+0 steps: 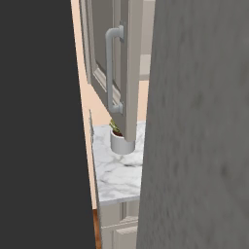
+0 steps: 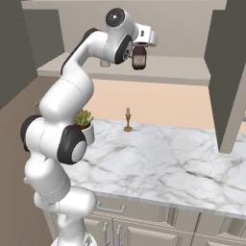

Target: Pick the ketchup and shaker from the counter and place them in the cabinet.

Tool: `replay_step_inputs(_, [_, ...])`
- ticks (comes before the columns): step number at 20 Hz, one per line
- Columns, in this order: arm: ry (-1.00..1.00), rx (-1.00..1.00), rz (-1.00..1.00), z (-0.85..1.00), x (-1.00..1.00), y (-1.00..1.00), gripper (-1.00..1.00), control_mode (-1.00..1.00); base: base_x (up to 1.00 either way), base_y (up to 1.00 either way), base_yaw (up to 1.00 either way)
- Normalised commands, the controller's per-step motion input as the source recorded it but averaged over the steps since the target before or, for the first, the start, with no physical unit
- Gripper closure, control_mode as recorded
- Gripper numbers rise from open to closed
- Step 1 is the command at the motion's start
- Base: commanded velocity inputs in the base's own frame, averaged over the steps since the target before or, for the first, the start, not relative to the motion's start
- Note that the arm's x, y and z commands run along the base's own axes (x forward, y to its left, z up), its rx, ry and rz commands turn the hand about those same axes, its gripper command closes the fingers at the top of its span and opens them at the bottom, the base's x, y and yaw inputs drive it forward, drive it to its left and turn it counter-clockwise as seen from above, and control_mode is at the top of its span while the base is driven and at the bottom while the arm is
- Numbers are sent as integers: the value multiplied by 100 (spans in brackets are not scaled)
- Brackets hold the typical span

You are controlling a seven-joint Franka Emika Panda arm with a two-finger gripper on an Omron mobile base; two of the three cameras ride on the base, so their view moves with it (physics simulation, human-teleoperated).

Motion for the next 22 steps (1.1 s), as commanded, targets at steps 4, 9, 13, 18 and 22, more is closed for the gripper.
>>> replay_step_inputs(4, [-1, 0, 0, -2, 25, 0, -100, -100, 0, 0, 0])
replay_step_inputs(9, [-8, 0, 0, 0, 19, 0, -100, -100, 0, 0, 0])
replay_step_inputs(13, [-17, 0, 0, 0, -4, -9, -100, -100, 0, 0, 0])
replay_step_inputs(18, [-23, 3, 0, 1, -25, -23, -100, -100, 0, 0, 0])
replay_step_inputs(22, [-13, 4, 0, 15, -51, -26, -100, -100, 0, 0, 0])
